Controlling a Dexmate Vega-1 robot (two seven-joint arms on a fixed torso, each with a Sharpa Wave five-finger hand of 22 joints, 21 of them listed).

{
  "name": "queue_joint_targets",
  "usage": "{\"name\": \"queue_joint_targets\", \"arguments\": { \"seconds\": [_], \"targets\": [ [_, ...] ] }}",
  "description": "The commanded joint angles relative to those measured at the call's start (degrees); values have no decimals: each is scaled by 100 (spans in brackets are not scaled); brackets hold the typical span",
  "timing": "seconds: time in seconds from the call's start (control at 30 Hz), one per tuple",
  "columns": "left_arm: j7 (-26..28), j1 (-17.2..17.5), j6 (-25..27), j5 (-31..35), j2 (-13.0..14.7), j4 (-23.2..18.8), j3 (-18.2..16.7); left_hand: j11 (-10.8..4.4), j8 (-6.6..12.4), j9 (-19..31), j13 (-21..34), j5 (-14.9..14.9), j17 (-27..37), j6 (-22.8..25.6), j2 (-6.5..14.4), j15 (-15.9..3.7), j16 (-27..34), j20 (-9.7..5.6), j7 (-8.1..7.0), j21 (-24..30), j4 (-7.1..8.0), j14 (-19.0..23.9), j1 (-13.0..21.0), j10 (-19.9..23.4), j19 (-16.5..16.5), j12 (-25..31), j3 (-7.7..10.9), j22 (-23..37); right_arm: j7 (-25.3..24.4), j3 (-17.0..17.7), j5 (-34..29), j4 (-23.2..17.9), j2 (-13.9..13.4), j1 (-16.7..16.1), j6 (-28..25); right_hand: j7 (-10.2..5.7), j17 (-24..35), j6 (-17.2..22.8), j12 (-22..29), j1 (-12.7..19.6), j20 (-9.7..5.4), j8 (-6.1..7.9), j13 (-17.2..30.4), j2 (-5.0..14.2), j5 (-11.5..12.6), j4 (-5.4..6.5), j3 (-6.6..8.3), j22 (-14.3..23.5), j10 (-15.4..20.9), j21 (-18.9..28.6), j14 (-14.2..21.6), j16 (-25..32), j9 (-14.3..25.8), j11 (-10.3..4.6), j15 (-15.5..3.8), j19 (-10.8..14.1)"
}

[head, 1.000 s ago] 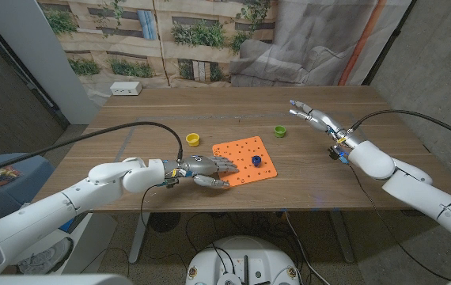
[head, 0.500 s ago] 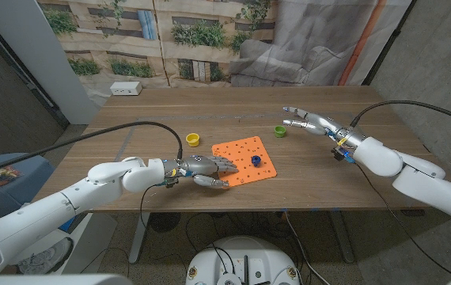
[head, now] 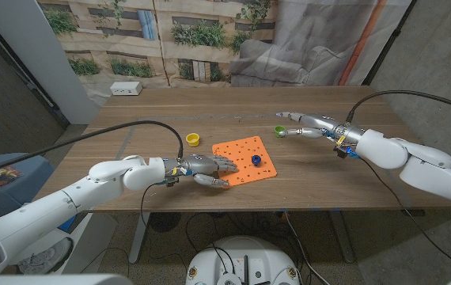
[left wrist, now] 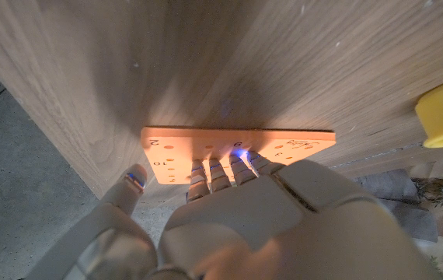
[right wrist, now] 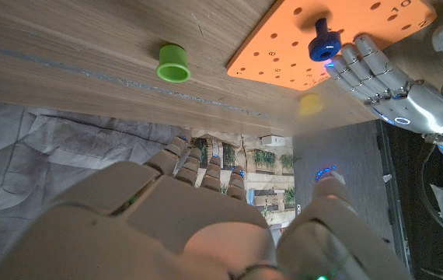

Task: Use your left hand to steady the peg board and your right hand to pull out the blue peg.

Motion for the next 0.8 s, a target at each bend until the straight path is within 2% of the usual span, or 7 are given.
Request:
{"name": "queue_joint_targets", "arguments": {
  "seconds": [0.03, 0.27, 0.5, 0.8],
  "targets": [
    [-30, -62, -44, 36, -24, 28, 38, -23, 11, 20, 31, 6, 17, 39, 467, -550, 40, -1001, 7, 13, -19, 41, 80, 57, 33, 5, 40, 13, 756, -136, -541, -555, -279, 180, -579, 0, 14, 7, -1, 181, 75, 70, 28, -54, 10, -84, 41, 28, -110, 28, -71, -21, 32, 25, 73, 22],
    [-66, -85, -75, 18, -23, 35, 45, -20, 11, 21, 32, 5, 15, 42, 476, -546, 39, -1000, 6, 11, -40, 45, 99, 70, 38, 8, 52, 13, 1108, -294, -704, -773, -215, 328, -867, 25, 11, 81, 12, 414, 168, 134, 37, -98, 57, -142, 116, 26, -200, 26, -132, -19, 45, 82, 204, 36],
    [-107, -141, -133, 11, -52, 95, 72, -18, 12, 22, 32, 3, 13, 47, 484, -547, 37, -1000, 12, 10, -62, 45, 117, 71, 42, 6, 63, 13, 1394, -491, -996, -989, -80, 491, -1245, 45, 11, 155, 28, 596, 191, 184, 45, -103, 100, -157, 186, 25, -240, 21, -171, -15, 55, 93, 262, 33],
    [-110, -249, -300, 17, -96, 240, 116, -11, 12, 22, 32, 1, 12, 50, 497, -545, 36, -1000, 19, 8, -82, 46, 136, 72, 46, 5, 74, 12, 1840, -812, -1545, -1237, 94, 742, -1744, -27, 9, 258, 70, 813, 223, 243, 54, -113, 150, -166, 269, 23, -196, 33, -158, 10, 66, 137, 306, 81]
  ]
}}
